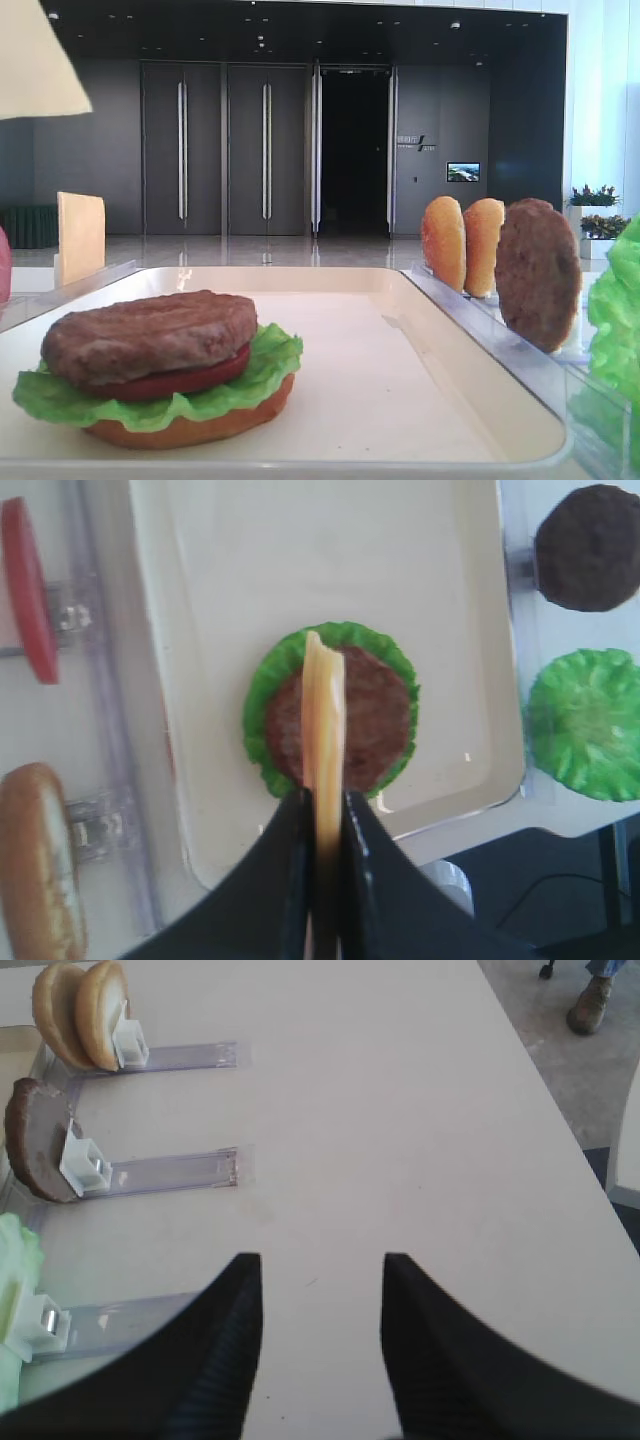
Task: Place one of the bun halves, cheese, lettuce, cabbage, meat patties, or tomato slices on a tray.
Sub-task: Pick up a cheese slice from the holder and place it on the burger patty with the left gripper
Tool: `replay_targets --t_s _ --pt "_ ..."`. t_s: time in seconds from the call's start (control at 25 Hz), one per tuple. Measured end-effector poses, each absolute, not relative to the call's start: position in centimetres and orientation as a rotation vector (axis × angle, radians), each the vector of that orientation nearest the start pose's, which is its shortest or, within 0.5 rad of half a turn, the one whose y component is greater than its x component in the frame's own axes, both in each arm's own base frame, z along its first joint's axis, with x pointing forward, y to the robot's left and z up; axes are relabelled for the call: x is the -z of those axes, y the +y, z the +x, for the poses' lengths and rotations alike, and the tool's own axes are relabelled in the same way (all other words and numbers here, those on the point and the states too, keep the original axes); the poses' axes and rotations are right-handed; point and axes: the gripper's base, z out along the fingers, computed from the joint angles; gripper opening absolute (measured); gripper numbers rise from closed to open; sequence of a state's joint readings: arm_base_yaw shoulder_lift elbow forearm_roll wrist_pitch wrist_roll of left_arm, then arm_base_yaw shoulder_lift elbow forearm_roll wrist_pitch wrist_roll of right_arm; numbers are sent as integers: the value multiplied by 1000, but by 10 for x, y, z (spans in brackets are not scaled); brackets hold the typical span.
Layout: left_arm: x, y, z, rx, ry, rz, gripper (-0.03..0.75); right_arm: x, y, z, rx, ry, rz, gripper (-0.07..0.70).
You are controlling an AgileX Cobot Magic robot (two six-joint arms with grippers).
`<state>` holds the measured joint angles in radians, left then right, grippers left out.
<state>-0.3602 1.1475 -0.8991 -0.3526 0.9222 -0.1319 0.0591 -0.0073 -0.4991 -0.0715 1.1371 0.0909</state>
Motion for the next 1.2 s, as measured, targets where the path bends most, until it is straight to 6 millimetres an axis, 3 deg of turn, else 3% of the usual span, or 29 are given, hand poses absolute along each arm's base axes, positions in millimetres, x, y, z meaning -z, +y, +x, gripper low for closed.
replay_targets --t_s 0.44,0.64,0.88,1.2 --pt "-307 -130 201 1043 2473 252 34 -271 -6 -9 -3 2112 41 305" --pt "-282 -133 194 1175 2417 231 34 -271 -6 -9 -3 2112 41 305" --pt "-262 -133 186 1270 2367 195 34 -271 -6 -9 -3 2112 41 305" --pt "-256 -130 185 1265 2370 182 34 -271 -6 -9 -3 2112 41 305"
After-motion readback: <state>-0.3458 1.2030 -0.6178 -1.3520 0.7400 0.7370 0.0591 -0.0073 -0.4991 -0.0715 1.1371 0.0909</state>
